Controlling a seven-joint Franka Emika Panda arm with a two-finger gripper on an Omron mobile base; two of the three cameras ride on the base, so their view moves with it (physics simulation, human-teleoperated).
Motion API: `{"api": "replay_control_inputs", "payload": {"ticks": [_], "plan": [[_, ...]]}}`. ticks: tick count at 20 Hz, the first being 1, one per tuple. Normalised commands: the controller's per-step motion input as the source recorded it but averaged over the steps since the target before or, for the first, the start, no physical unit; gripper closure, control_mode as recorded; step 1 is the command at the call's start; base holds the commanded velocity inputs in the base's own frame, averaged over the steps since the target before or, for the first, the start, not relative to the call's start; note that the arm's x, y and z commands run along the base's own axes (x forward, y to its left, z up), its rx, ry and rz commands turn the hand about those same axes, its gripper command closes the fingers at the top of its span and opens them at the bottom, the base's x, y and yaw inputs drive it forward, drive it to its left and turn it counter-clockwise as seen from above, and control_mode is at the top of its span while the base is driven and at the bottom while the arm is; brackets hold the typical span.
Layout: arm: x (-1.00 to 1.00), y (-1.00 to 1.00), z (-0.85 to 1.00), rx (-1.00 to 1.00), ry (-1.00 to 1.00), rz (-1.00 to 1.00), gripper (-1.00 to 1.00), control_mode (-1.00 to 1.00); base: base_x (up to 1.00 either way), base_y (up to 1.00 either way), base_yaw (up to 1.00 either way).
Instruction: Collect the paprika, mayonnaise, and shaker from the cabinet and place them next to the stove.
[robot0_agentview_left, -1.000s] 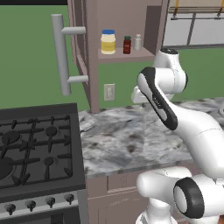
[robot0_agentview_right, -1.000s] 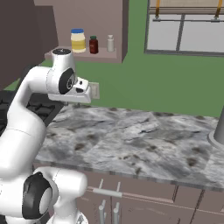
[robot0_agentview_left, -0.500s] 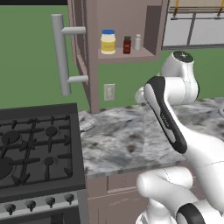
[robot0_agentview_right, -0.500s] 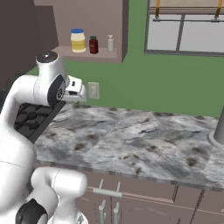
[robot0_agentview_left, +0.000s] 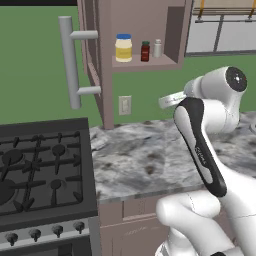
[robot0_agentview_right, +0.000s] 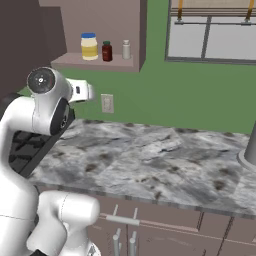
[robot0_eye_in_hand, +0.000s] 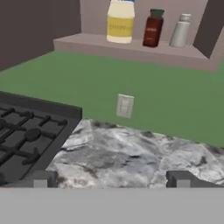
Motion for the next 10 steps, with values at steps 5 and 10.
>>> {"api": "replay_control_inputs", "payload": {"ticks": [5, 10], "plan": [[0.05, 0.04, 0.74, 0.0, -0.24, 0.04, -1.0, -1.0, 0.0, 0.0, 0.0], [0.18, 0.13, 0.7, 0.0, -0.09, 0.0, -1.0, -1.0, 0.0, 0.0, 0.0]]}}
